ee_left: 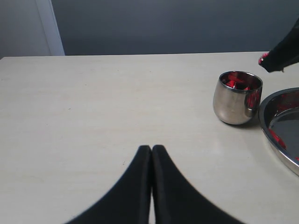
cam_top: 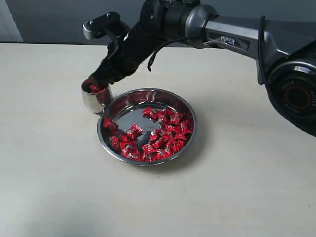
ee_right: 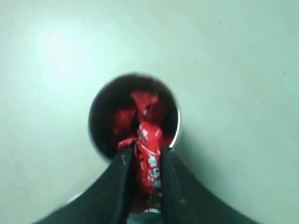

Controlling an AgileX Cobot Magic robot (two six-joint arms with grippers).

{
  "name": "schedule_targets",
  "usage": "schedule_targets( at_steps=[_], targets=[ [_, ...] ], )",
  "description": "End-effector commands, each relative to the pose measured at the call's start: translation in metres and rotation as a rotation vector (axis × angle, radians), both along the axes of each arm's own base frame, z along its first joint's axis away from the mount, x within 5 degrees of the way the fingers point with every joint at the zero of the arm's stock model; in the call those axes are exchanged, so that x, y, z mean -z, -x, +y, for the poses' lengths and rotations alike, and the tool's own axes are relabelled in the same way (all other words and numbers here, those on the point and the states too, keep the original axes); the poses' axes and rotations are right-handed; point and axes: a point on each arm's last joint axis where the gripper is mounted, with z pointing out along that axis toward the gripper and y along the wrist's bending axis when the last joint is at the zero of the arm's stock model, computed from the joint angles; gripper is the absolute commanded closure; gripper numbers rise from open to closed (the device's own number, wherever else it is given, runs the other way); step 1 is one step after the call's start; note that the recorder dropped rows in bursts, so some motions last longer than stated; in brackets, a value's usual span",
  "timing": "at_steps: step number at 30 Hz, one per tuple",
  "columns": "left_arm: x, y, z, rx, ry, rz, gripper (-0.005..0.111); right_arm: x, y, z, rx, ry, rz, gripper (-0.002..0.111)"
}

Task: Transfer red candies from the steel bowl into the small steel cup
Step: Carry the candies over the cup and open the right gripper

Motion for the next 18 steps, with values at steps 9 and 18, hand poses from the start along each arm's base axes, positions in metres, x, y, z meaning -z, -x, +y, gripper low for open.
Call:
schedule_targets(
  at_steps=[9, 18],
  targets=[
    [-0.0001, 0.0004, -0.0003, 0.005, 0.0, -0.011, 0.106, -0.0009, 0.0005, 0.0129, -0.063, -0.152, -0.014, 0.086],
    [-0.0001, 0.0004, -0.0003, 0.005, 0.0, -0.011, 0.106, -0.0028, -0.0023, 0.0132, -0.041, -0.167, -0.04, 0.081]
  ],
)
